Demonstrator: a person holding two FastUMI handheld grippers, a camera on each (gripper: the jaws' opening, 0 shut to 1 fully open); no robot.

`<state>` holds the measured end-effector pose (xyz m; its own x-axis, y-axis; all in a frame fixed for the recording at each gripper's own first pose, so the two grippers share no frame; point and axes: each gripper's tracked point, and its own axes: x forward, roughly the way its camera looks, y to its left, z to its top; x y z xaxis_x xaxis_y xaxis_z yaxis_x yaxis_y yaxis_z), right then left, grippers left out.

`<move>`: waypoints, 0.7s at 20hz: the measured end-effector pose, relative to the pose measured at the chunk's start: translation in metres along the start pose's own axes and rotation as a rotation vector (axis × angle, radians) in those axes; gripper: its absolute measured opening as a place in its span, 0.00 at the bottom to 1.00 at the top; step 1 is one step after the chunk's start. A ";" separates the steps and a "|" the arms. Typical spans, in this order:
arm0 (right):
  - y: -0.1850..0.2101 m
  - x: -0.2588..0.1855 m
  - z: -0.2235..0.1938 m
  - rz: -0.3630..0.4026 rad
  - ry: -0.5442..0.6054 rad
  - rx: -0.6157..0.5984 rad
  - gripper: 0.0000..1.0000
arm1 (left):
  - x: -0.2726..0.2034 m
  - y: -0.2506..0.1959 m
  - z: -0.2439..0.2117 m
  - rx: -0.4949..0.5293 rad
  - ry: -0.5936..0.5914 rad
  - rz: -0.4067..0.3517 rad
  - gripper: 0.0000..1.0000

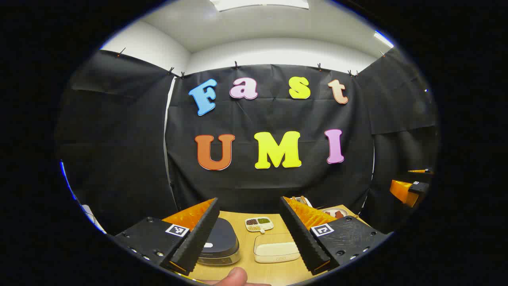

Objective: Close the left gripper, press the button to open the rice cooker; take a wooden spoon from the chopstick holder with the right hand, scoop a spoonful of rice and pour it into the rice cooker, then put the wooden spoon back into the chopstick holder.

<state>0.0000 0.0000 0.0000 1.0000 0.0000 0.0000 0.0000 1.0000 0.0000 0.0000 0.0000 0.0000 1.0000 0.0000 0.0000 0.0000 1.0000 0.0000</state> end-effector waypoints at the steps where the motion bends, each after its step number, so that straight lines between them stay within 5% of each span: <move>1: -0.001 0.001 0.001 0.000 -0.001 0.000 1.00 | 0.000 -0.001 -0.001 -0.003 0.004 -0.004 0.96; 14: -0.006 0.003 0.003 -0.017 0.000 -0.009 1.00 | 0.003 0.002 -0.004 0.000 0.022 0.022 0.97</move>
<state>0.0034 -0.0057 0.0030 0.9999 -0.0167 0.0001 0.0167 0.9998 -0.0092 0.0030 0.0017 -0.0043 0.9995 0.0218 -0.0215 -0.0218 0.9998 -0.0002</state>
